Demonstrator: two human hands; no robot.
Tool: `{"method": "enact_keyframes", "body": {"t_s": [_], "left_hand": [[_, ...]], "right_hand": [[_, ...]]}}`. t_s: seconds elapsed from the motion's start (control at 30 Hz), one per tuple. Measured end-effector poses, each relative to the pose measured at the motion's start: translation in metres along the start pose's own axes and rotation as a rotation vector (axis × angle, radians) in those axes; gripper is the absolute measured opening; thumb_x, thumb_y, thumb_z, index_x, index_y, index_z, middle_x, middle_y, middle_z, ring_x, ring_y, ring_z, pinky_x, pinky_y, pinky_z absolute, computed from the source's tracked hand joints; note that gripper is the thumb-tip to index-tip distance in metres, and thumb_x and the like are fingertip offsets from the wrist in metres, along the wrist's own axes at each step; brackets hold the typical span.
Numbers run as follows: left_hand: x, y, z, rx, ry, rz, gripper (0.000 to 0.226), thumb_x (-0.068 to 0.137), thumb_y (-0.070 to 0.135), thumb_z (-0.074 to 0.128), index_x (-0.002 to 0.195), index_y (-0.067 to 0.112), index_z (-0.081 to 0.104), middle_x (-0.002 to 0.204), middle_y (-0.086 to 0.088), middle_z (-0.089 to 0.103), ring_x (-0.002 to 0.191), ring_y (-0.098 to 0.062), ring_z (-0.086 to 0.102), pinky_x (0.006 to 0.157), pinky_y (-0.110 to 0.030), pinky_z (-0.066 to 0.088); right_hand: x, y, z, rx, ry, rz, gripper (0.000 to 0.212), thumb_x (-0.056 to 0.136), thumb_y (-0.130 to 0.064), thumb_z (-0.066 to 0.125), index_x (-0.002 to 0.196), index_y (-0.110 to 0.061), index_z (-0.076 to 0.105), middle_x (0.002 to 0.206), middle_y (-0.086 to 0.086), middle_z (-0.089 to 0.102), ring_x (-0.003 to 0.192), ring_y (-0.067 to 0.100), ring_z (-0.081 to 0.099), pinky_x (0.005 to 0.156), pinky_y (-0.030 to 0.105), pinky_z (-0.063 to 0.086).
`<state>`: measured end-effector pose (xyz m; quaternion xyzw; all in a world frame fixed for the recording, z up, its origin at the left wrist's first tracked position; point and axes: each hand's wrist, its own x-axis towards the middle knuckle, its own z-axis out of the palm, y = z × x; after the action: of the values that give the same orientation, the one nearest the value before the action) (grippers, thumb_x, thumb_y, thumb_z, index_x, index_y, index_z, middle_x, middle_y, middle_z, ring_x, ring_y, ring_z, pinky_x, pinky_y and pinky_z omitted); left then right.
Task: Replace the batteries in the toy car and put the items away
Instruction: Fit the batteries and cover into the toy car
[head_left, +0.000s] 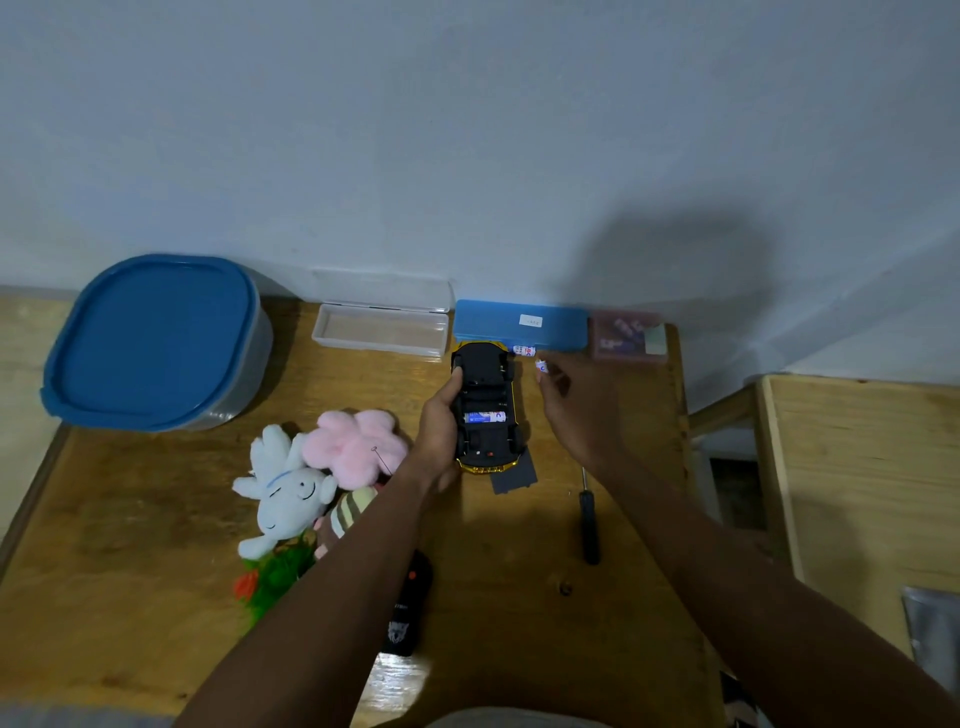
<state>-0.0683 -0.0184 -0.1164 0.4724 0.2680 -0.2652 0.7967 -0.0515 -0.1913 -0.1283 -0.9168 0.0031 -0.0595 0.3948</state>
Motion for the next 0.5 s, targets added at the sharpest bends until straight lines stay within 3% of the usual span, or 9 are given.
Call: {"method": "enact_keyframes", "body": {"t_s": [0.13,0.2,0.33,0.5], "left_hand": [[-0.001,0.0,0.002,0.008,0.01,0.012,0.057,0.102,0.051,0.037,0.126,0.008,0.066,0.109,-0.017,0.072,0.089,-0.033,0.07,0.082,-0.047,0.058],[0.0,0.0,0.003,0.014,0.016,0.009,0.055,0.102,0.05,0.037,0.126,0.01,0.066,0.107,-0.015,0.073,0.088,-0.031,0.071,0.078,-0.044,0.059],[-0.001,0.0,0.004,0.033,-0.005,0.022,0.048,0.104,0.047,0.036,0.116,0.014,0.068,0.091,-0.008,0.077,0.075,-0.022,0.074,0.065,-0.031,0.059],[-0.003,-0.001,0.002,0.058,0.002,0.042,0.051,0.103,0.048,0.039,0.125,0.012,0.067,0.095,-0.011,0.075,0.081,-0.023,0.072,0.07,-0.033,0.058]], "right_hand": [[-0.018,-0.032,-0.003,0.369,0.057,0.171,0.009,0.09,-0.014,0.066,0.095,-0.017,0.072,0.075,-0.014,0.065,0.072,-0.005,0.061,0.064,0.007,0.04],[-0.027,-0.042,0.002,0.476,0.025,0.243,0.014,0.089,-0.015,0.068,0.099,-0.025,0.073,0.083,-0.014,0.071,0.08,-0.006,0.065,0.07,0.008,0.045],[-0.037,-0.039,0.013,0.236,-0.019,-0.016,0.021,0.089,-0.019,0.068,0.11,-0.023,0.072,0.102,-0.003,0.072,0.093,0.012,0.067,0.081,0.027,0.054],[-0.039,-0.041,0.013,0.097,-0.092,-0.119,0.028,0.093,-0.022,0.066,0.121,-0.021,0.07,0.108,-0.005,0.067,0.098,0.006,0.059,0.08,0.008,0.044]]}}
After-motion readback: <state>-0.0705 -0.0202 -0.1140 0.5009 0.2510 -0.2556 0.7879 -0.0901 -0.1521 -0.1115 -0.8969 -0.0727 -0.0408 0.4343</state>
